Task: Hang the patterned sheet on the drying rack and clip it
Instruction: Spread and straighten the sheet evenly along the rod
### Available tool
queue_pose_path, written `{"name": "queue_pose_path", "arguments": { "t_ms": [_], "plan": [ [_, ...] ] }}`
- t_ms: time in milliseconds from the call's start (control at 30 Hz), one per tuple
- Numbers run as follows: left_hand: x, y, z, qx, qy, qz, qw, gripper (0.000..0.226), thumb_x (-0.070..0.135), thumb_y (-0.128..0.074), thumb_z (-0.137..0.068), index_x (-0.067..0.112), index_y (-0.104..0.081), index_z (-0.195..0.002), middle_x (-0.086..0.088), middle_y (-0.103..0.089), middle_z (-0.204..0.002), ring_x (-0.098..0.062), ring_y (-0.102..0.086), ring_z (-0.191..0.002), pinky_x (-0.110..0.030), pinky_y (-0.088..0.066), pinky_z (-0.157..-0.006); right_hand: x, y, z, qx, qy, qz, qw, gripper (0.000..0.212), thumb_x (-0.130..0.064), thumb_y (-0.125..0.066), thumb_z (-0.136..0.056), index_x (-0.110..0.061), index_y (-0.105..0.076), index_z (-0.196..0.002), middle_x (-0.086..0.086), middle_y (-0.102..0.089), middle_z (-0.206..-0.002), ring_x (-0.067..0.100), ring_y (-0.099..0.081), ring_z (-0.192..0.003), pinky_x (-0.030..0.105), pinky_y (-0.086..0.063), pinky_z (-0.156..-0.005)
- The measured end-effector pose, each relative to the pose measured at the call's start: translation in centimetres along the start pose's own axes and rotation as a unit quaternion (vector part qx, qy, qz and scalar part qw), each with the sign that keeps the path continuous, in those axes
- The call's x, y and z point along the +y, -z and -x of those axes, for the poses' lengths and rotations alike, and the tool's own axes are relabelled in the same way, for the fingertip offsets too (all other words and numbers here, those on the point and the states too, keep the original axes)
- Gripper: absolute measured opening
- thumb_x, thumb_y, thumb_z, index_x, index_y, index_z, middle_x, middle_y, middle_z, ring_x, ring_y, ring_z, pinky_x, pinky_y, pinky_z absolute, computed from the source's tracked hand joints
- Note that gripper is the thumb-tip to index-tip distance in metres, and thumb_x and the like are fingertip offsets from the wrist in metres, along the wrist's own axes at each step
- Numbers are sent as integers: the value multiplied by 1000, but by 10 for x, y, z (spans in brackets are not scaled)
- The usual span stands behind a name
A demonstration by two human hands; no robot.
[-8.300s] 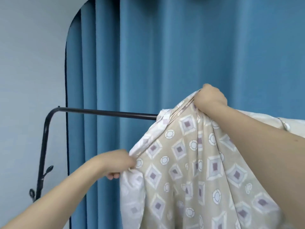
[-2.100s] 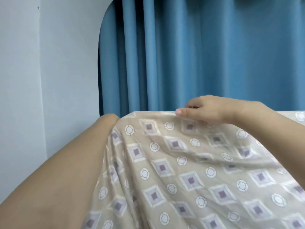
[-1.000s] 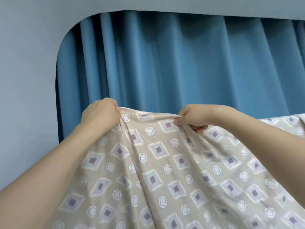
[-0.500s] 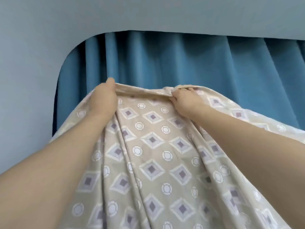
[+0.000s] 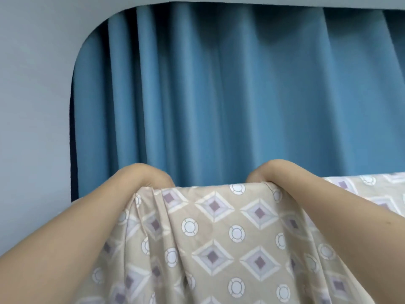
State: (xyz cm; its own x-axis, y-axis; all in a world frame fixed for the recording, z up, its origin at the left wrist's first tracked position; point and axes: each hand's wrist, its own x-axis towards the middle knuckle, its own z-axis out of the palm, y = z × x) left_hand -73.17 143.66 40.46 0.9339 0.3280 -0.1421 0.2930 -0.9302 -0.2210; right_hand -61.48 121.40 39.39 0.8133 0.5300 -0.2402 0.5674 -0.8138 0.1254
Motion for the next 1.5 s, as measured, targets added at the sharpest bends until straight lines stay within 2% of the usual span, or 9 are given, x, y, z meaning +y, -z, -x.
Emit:
{"name": "queue_pose_path", "arguments": {
  "t_ms": [67,200,400,667,867,1000,1200,1333,1500],
  "plan": [
    [15,4,17,48,-33,72,996,20,39,-55,-95,25,-68,-102,9,-67,-103,-11,-61,-90,-26,-49,-79,-2,0,0,28,30,9,999,11,-17,-63,-91,-18,-66,-80,-3,-67,-88,5,-59,-64,12,-48,-63],
    [53,8,57,198,-99,223,949,43,57,-41,-96,23,-66,-87,8,-69,-85,-15,-65,-82,-34,-51,-84,5,1,0,141,68,-47,987,19,-32,-56,-89,-24,-63,-74,-4,-67,-97,20,-63,-90,35,-51,-85],
    [116,-34,71,370,-89,42,924,60,58,-14,-99,17,-48,-72,4,-55,-72,-23,-54,-80,-36,-45,-75,45,-6,19,291,53,-374,879,32,-24,-44,-98,-7,-64,-79,10,-69,-74,27,-62,-61,30,-51,-57],
    [136,-22,66,341,26,60,938,71,69,-14,-92,17,-60,-80,2,-64,-82,-22,-58,-85,-33,-39,-67,133,-78,85,474,-80,-108,870,60,-54,-25,-100,-13,-59,-73,2,-61,-70,29,-58,-79,36,-45,-71],
    [254,-41,58,613,-136,32,778,39,51,-48,-84,16,-50,-101,-4,-54,-97,-30,-51,-91,-43,-42,-81,166,-112,87,528,-97,-120,835,61,-47,-18,-103,-11,-43,-60,3,-47,-61,32,-49,-72,36,-34,-64],
    [310,-64,38,595,-119,-56,793,70,68,-57,-73,10,-57,-112,-11,-50,-122,-33,-44,-117,-64,-23,-107,181,-112,88,518,-35,-124,846,61,-52,-20,-101,-12,-39,-58,3,-50,-57,29,-51,-66,37,-41,-63],
    [314,-63,36,593,25,-73,802,80,76,-47,-80,4,-68,-107,-15,-42,-134,-35,-32,-127,-71,-9,-108,236,-122,92,448,52,-182,874,34,-58,-38,-94,-26,-42,-106,-3,-60,-83,22,-57,-79,40,-44,-80],
    [328,-77,36,547,40,-151,822,92,79,-42,-80,1,-62,-124,-15,-23,-153,-35,-16,-139,-69,5,-110,248,-124,91,439,104,-208,868,27,-50,-54,-92,-27,-40,-95,3,-62,-85,21,-60,-71,43,-50,-77],
    [327,-74,26,566,27,-162,808,35,43,-66,-80,11,-77,-89,-14,-32,-152,-39,-25,-137,-66,-3,-112,253,-126,87,437,178,-291,832,22,-46,-58,-91,-28,-47,-85,-4,-59,-75,25,-55,-64,46,-53,-64]
  ]
}}
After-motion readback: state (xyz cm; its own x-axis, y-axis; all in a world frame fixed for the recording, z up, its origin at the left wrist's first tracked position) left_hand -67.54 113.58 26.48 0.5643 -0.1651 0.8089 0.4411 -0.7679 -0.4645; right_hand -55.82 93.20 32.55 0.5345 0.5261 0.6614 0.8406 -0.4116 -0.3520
